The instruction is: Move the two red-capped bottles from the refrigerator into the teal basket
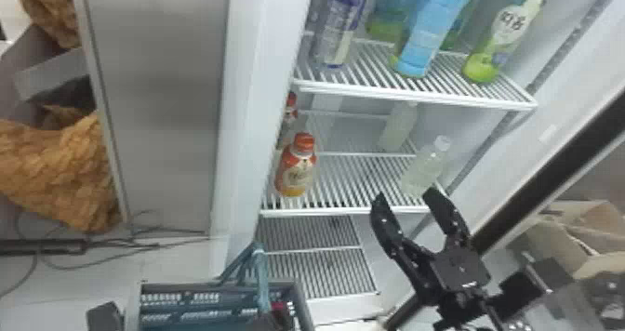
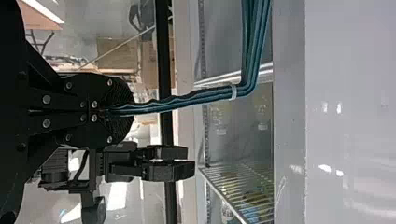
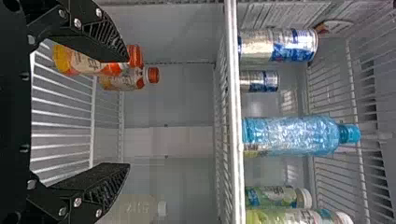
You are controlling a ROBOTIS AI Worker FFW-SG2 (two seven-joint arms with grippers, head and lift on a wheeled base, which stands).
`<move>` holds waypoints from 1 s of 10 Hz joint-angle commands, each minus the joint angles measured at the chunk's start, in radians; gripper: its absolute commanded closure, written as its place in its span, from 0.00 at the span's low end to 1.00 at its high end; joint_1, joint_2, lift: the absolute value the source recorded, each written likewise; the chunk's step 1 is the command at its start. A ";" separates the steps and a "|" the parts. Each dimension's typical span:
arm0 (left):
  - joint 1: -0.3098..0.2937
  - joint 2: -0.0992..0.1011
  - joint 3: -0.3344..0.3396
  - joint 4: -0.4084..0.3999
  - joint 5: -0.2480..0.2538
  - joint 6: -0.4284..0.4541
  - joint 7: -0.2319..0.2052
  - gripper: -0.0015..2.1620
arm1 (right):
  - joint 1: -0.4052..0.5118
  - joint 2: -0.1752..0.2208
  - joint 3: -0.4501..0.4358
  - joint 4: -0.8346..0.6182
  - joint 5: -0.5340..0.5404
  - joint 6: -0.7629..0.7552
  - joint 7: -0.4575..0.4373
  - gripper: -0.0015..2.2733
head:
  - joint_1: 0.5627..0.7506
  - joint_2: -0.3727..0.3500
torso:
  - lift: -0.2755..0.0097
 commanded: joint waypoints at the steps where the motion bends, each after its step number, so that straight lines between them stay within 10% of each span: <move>1: 0.012 -0.001 -0.007 -0.002 0.007 0.000 -0.005 0.53 | -0.012 0.004 -0.002 0.009 0.003 -0.021 -0.027 0.11 | 0.70 0.03 | 0.17; 10: 0.027 -0.010 -0.001 -0.002 0.023 -0.015 -0.010 0.53 | -0.053 -0.009 0.050 0.076 -0.031 -0.045 -0.067 0.11 | 0.70 0.03 | 0.17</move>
